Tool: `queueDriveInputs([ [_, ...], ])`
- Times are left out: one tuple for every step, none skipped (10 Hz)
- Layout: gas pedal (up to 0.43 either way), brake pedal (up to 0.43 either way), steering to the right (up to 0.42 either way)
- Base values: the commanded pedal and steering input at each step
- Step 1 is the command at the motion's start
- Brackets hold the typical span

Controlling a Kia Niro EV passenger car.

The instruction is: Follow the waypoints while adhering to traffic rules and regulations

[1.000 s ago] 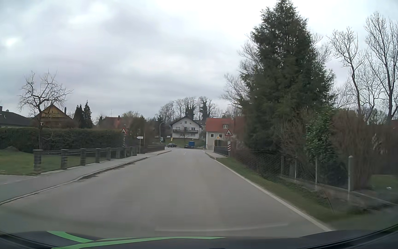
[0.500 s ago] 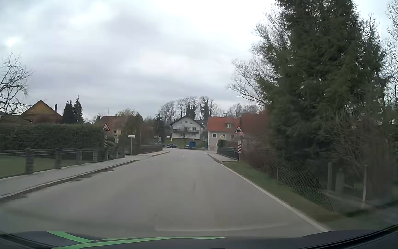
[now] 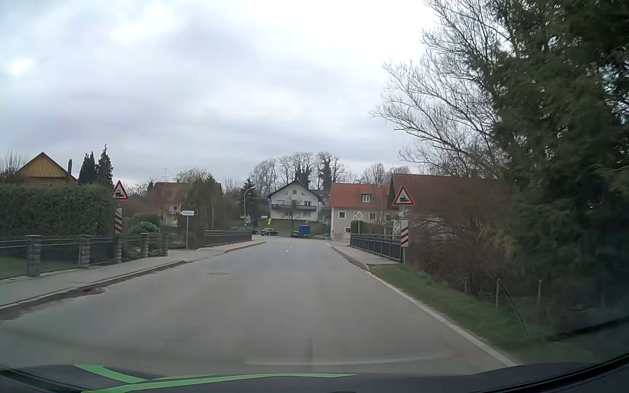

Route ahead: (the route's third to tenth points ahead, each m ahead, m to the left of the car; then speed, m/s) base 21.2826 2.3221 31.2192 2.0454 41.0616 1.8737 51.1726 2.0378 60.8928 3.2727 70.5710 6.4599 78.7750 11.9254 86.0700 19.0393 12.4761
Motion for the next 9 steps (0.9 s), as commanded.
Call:
queueDriveInputs([
  [0.039, 0.0, 0.0],
  [0.028, 0.0, 0.0],
  [0.02, 0.0, 0.0],
  [0.008, 0.0, 0.0],
  [0.008, 0.0, 0.0],
  [0.008, 0.0, 0.0],
  [0.008, 0.0, 0.0],
  [0.008, 0.0, 0.0],
  [0.008, 0.0, 0.0],
])
